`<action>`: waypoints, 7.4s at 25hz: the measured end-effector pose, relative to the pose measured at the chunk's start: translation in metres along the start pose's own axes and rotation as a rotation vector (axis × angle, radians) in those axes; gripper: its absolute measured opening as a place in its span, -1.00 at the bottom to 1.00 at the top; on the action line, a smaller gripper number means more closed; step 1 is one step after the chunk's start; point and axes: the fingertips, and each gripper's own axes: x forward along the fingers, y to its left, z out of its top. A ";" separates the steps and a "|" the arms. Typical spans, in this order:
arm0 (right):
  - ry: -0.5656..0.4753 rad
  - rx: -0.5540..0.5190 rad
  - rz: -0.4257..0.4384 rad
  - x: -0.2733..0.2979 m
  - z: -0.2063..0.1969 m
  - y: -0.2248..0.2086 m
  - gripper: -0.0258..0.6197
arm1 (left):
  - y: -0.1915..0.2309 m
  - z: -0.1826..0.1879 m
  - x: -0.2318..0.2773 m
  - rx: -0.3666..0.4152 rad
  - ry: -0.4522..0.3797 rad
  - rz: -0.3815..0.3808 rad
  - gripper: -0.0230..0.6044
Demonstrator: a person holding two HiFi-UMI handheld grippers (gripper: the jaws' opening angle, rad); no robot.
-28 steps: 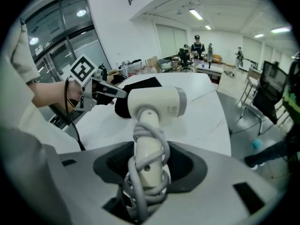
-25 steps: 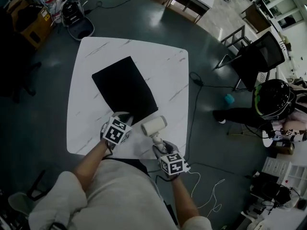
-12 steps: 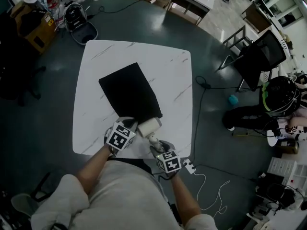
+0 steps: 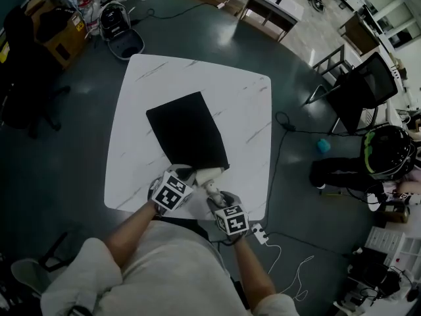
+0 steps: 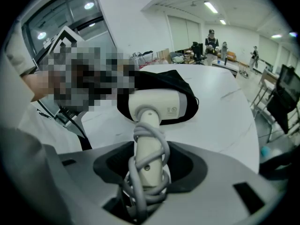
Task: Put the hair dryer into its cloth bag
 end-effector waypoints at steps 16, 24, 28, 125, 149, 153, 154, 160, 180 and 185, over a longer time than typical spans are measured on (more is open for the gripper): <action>-0.012 0.003 -0.022 0.015 0.034 -0.008 -0.23 | -0.006 -0.007 -0.005 0.008 0.005 -0.026 -0.88; -0.025 -0.007 -0.036 0.022 0.049 -0.012 -0.23 | -0.005 -0.010 -0.006 -0.003 -0.009 -0.031 -0.88; -0.025 -0.003 -0.034 0.027 0.055 -0.013 -0.23 | -0.005 -0.011 -0.007 -0.009 -0.009 -0.035 -0.88; -0.266 -0.147 -0.122 0.005 0.078 -0.018 -0.10 | 0.008 -0.045 -0.019 0.036 0.004 0.128 -0.56; -0.406 -0.255 -0.140 -0.024 0.115 -0.021 -0.86 | 0.031 -0.069 -0.044 -0.100 -0.138 0.456 -0.87; -0.478 -0.224 -0.134 -0.051 0.129 -0.010 -0.86 | 0.044 -0.031 -0.081 -0.101 -0.250 0.526 -0.88; -0.498 -0.214 -0.134 -0.059 0.134 -0.009 -0.86 | 0.048 -0.020 -0.092 -0.095 -0.273 0.540 -0.88; -0.621 -0.167 -0.153 -0.107 0.180 -0.002 -0.86 | 0.069 0.056 -0.153 -0.061 -0.436 0.561 -0.88; -0.774 -0.086 -0.265 -0.131 0.366 -0.089 -0.86 | 0.164 0.252 -0.137 0.085 -0.517 0.354 -0.88; -0.767 -0.107 -0.284 -0.111 0.388 -0.099 -0.86 | 0.191 0.270 -0.126 0.095 -0.517 0.370 -0.88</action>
